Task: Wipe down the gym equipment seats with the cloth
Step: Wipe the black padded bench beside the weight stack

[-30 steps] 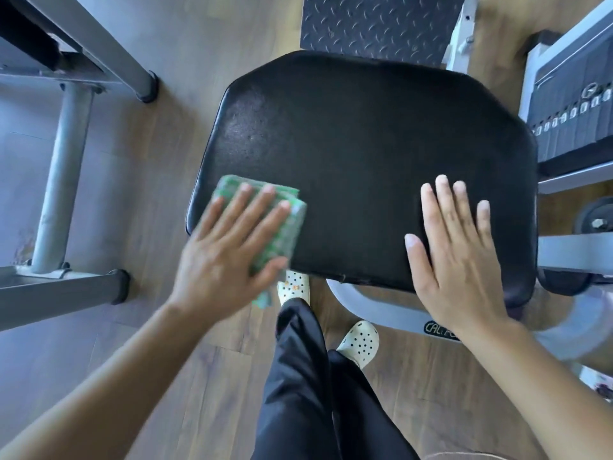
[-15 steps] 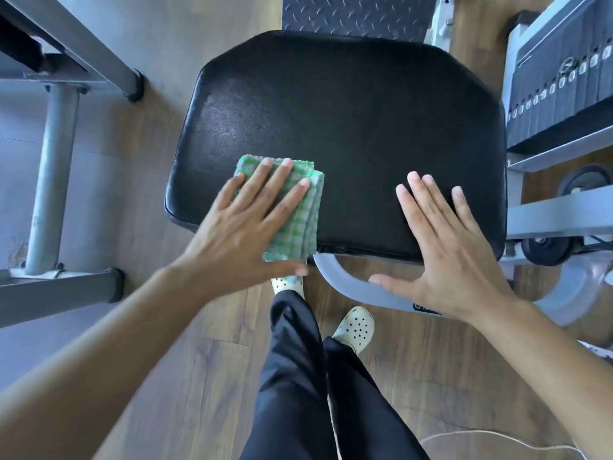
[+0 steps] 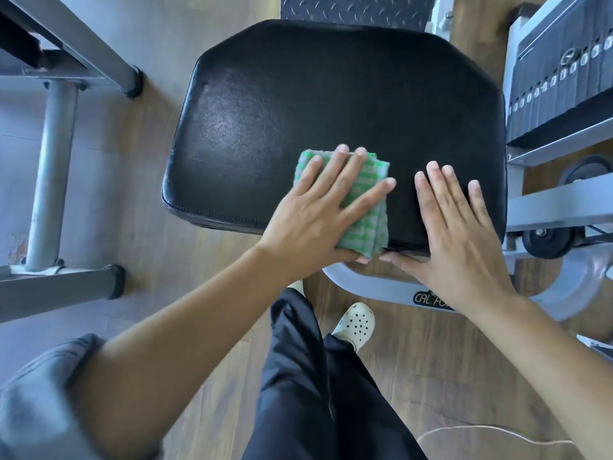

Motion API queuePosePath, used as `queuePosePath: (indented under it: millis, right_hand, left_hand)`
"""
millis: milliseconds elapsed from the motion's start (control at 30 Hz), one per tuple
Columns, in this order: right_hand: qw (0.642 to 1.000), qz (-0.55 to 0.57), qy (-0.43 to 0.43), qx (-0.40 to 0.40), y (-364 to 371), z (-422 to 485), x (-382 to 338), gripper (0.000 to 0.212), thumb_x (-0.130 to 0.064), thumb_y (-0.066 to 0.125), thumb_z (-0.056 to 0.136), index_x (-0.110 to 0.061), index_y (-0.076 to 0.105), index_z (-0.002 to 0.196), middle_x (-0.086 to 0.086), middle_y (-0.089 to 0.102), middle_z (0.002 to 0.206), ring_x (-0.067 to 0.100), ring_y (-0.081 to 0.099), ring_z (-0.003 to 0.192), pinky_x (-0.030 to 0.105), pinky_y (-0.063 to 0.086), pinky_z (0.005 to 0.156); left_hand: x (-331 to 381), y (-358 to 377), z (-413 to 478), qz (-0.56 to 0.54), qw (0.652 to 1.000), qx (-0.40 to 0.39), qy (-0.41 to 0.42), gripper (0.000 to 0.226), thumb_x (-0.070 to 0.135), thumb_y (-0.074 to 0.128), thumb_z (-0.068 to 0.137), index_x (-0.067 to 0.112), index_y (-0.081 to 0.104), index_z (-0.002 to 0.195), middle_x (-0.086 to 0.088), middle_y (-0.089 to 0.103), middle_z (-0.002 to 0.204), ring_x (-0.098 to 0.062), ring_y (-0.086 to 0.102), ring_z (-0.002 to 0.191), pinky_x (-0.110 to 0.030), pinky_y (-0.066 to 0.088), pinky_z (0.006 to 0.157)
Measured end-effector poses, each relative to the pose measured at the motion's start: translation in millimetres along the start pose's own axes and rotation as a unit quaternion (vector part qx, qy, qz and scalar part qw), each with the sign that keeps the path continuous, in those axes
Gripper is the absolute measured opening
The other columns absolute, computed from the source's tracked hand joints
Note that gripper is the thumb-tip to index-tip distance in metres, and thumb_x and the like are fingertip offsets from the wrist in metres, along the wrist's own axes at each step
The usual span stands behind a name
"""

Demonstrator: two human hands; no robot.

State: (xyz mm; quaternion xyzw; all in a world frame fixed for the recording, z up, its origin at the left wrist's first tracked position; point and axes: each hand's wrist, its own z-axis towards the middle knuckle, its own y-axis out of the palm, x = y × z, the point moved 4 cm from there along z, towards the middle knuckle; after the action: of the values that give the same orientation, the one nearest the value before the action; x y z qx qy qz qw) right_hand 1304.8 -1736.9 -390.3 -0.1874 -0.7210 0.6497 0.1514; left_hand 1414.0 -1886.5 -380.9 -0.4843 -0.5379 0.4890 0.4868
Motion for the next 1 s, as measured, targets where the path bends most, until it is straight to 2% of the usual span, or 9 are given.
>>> queuePosePath:
  millis: [133,233,400,467,567,667,833,900,1000]
  right_hand:
    - [1.0,-0.008,-0.005,0.0,1,1,1,0.102,-0.069,0.042,0.081,0.001,0.017,0.15,0.018,0.015,0.158,0.029,0.012,0.147,0.05,0.012,0.119]
    - [1.0,-0.006,-0.001,-0.007,0,0,1,0.103,-0.069,0.044,0.079,0.001,0.017,0.15,0.018,0.015,0.158,0.029,0.012,0.147,0.049,0.012,0.119]
    - [1.0,0.009,-0.003,-0.022,0,1,0,0.103,-0.071,0.042,0.08,0.0,0.017,0.15,0.017,0.013,0.159,0.028,0.01,0.148,0.05,0.013,0.119]
    - [0.999,0.037,0.0,-0.027,-3,1,-2,0.103,-0.074,0.037,0.082,0.0,0.016,0.151,0.016,0.011,0.159,0.026,0.007,0.148,0.049,0.01,0.119]
    - [0.995,0.094,0.017,-0.009,-11,6,-4,0.092,-0.069,0.025,0.089,-0.002,0.015,0.151,0.014,0.009,0.16,0.024,0.004,0.149,0.046,0.006,0.12]
    - [0.989,0.136,0.058,0.027,-18,23,-2,0.077,-0.056,0.018,0.096,-0.003,0.015,0.152,0.015,0.01,0.16,0.025,0.005,0.148,0.041,0.001,0.121]
    - [0.98,0.158,0.111,0.05,-18,66,6,0.07,-0.047,0.014,0.097,-0.005,0.014,0.152,0.014,0.008,0.16,0.025,0.004,0.148,0.039,-0.001,0.12]
    - [0.981,0.152,0.112,0.041,-17,79,6,0.071,-0.047,0.011,0.095,-0.005,0.012,0.152,0.013,0.006,0.16,0.025,0.003,0.148,0.039,-0.002,0.12]
    - [0.985,0.131,0.106,0.022,-10,88,2,0.071,-0.047,0.009,0.095,-0.005,0.01,0.152,0.014,0.005,0.16,0.026,0.002,0.148,0.041,-0.002,0.12]
  left_hand:
    - [-14,3,-12,0.012,1.0,-0.007,0.007,0.094,0.064,0.063,0.077,0.026,0.021,0.152,-0.018,0.017,0.157,-0.035,0.015,0.145,-0.051,0.02,0.115]
    - [-56,-2,-49,0.002,0.999,-0.028,-0.024,0.084,0.063,0.052,0.082,0.027,0.02,0.151,-0.015,0.015,0.158,-0.034,0.013,0.146,-0.051,0.018,0.116]
    - [-118,-13,-87,-0.01,0.995,-0.07,-0.077,0.094,0.077,0.041,0.078,0.02,0.023,0.15,-0.019,0.016,0.157,-0.037,0.015,0.145,-0.056,0.02,0.114]
    - [-114,-17,-76,-0.039,0.988,-0.081,-0.123,0.101,0.085,0.032,0.076,0.019,0.02,0.152,-0.018,0.01,0.158,-0.036,0.008,0.146,-0.055,0.014,0.116]
    - [-91,-12,-34,-0.08,0.965,-0.062,-0.243,0.089,0.08,0.014,0.082,0.026,0.009,0.153,-0.017,-0.001,0.159,-0.035,-0.004,0.146,-0.051,0.001,0.118]
    - [-54,0,16,-0.061,0.953,-0.025,-0.295,0.077,0.065,0.018,0.09,0.021,0.016,0.153,-0.023,0.008,0.157,-0.041,0.005,0.145,-0.053,0.004,0.117]
    - [-18,-1,12,-0.079,0.984,-0.001,-0.16,0.073,0.057,0.031,0.092,0.017,0.019,0.152,-0.013,0.014,0.158,-0.03,0.009,0.147,-0.047,0.008,0.118]
    - [-43,-4,-16,-0.078,0.979,-0.006,-0.189,0.077,0.06,0.031,0.09,0.018,0.016,0.153,-0.007,0.011,0.16,-0.025,0.006,0.148,-0.044,0.006,0.119]
    - [-100,-2,-37,-0.068,0.946,-0.044,-0.314,0.08,0.063,0.024,0.088,0.02,0.007,0.154,-0.004,0.003,0.161,-0.021,-0.001,0.148,-0.041,0.0,0.12]
